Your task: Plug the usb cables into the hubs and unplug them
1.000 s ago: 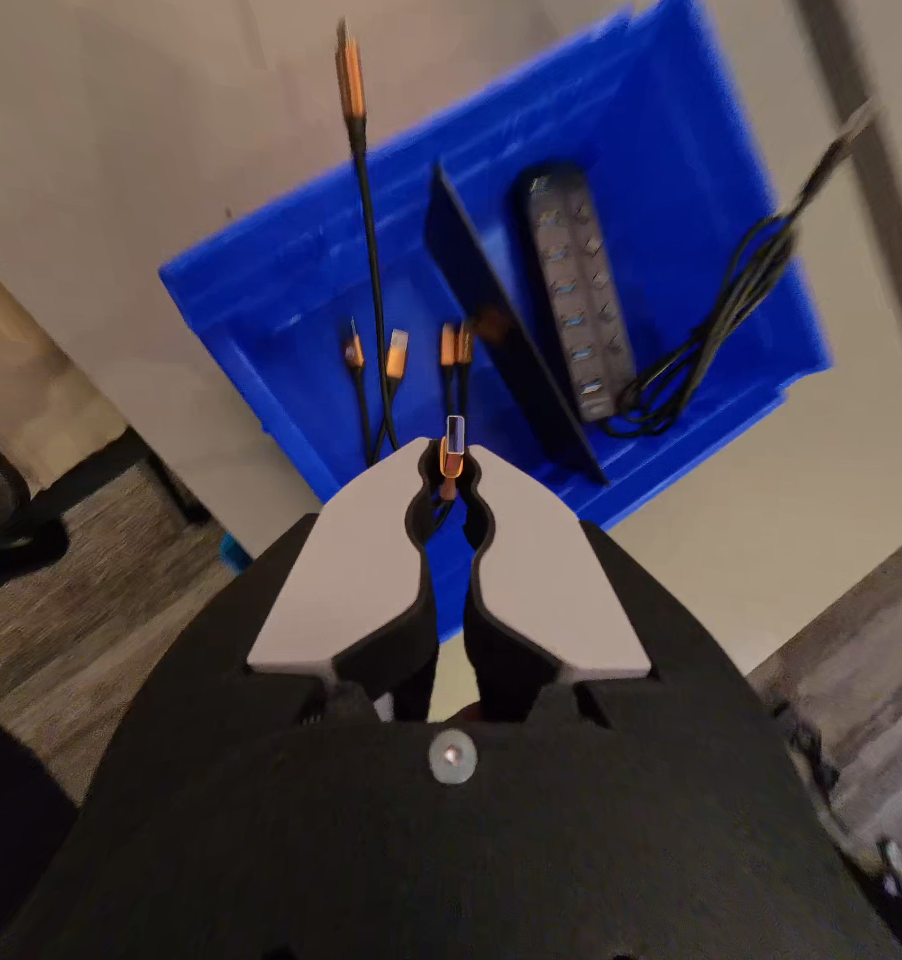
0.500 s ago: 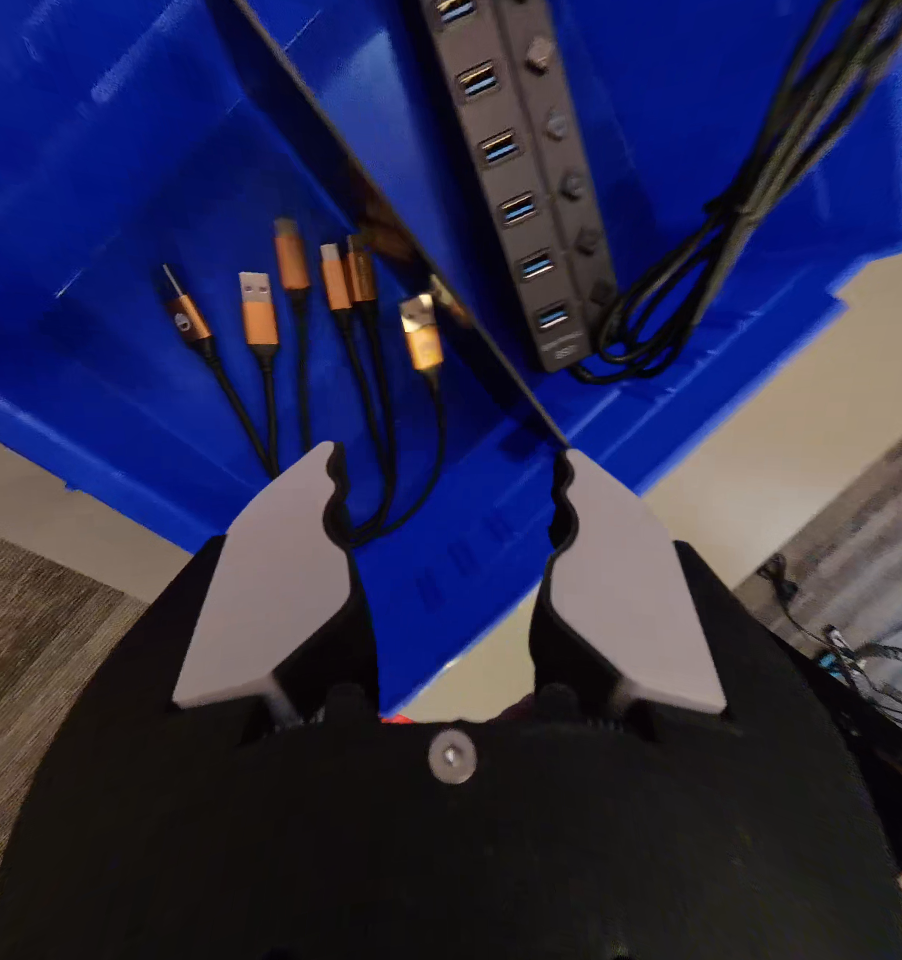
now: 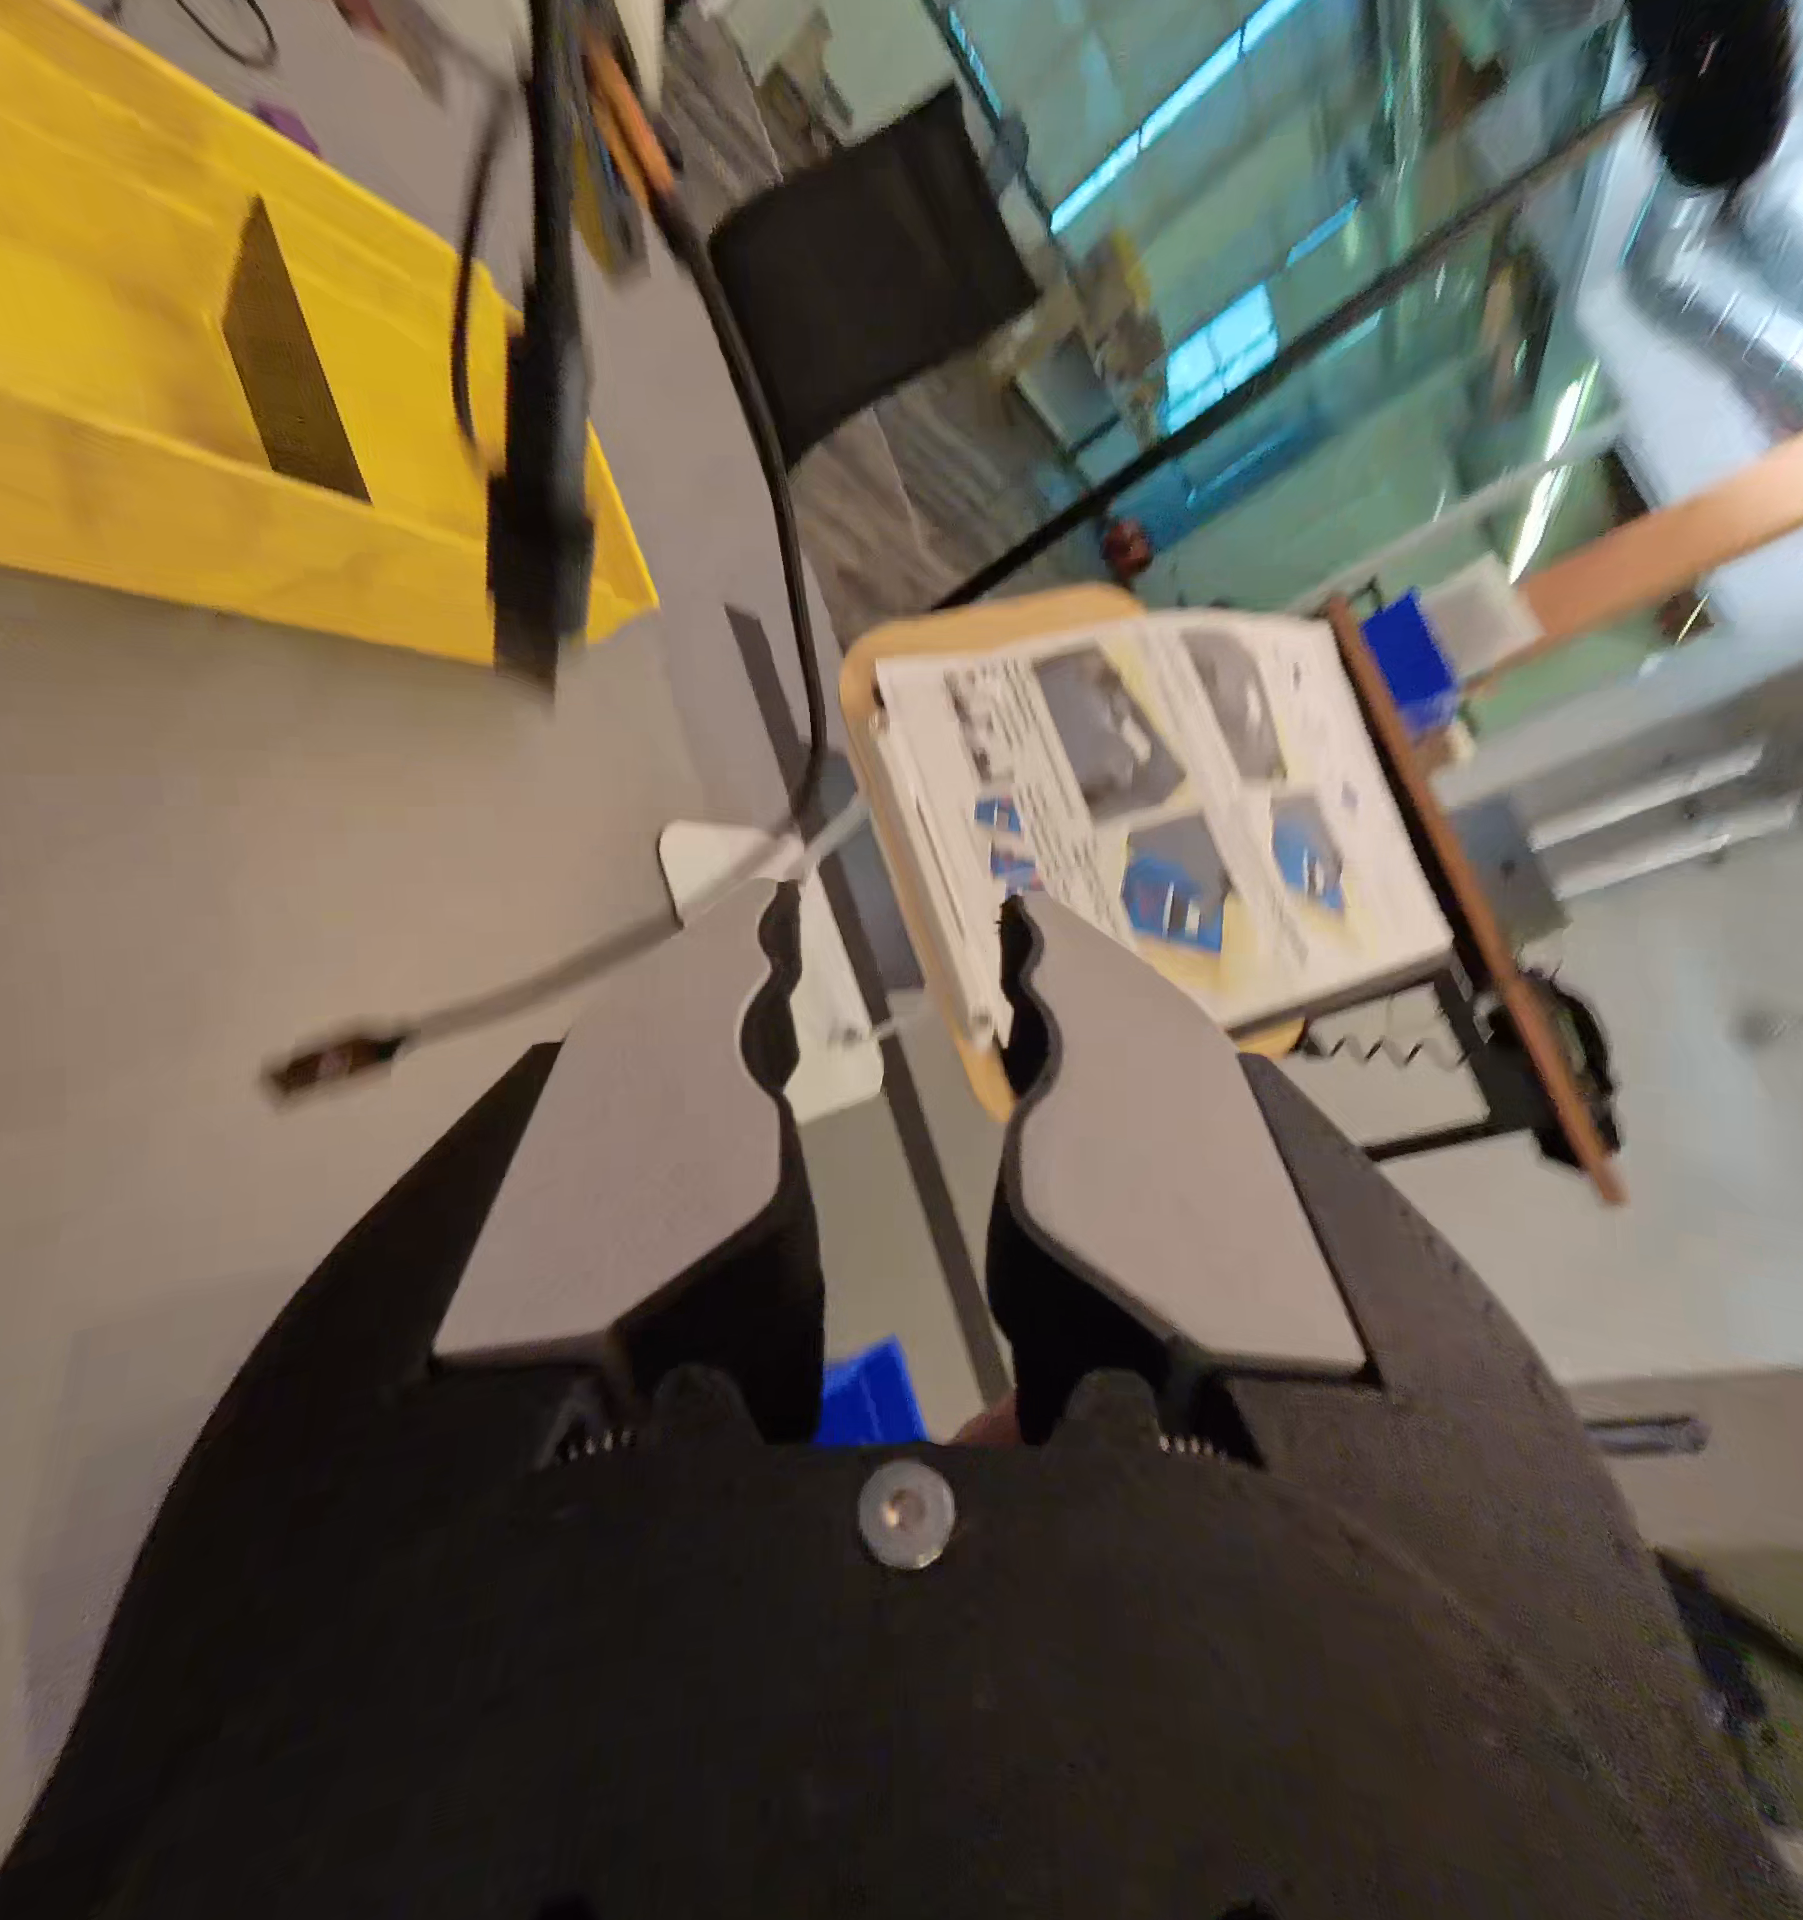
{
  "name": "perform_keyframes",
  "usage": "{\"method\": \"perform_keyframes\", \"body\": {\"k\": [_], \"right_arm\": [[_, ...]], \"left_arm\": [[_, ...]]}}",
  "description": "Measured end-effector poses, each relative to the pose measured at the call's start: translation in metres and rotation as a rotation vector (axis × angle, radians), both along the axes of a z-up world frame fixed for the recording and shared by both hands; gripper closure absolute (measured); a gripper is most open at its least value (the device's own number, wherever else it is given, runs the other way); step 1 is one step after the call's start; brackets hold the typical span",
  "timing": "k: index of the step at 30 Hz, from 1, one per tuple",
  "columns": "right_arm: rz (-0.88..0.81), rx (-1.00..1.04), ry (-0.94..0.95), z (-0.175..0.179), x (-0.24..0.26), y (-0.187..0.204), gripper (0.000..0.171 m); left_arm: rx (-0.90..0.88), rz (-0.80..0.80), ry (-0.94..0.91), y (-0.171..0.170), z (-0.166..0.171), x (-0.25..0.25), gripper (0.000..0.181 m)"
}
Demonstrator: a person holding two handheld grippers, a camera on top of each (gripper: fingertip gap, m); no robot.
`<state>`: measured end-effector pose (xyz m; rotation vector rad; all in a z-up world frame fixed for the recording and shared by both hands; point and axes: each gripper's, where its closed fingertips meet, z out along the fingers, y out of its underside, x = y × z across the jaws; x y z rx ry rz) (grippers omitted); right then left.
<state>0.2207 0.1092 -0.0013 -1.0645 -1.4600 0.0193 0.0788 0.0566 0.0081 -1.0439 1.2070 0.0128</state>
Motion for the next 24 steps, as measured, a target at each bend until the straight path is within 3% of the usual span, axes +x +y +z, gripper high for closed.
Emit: {"method": "perform_keyframes", "body": {"k": [1,6,13,16,24], "right_arm": [[0.031,0.028,-0.008,-0.001,-0.016,-0.010,0.136],[0.181,0.118,0.002,-0.007,-0.061,-0.048,0.148],[0.354,0.204,0.003,-0.013,-0.079,-0.085,0.158],[0.328,0.232,-0.044,-0.019,-0.083,-0.084,0.167],[0.314,0.250,-0.155,-0.026,-0.073,-0.084,0.169]], "left_arm": [[0.009,-0.016,0.027,-0.005,-0.002,0.009,0.170],[0.056,-0.100,0.108,-0.031,-0.009,0.045,0.171],[0.090,-0.147,0.157,-0.048,-0.016,0.069,0.170],[0.086,-0.152,0.177,-0.048,-0.021,0.073,0.170],[0.095,-0.141,0.194,-0.048,-0.027,0.080,0.170]]}}
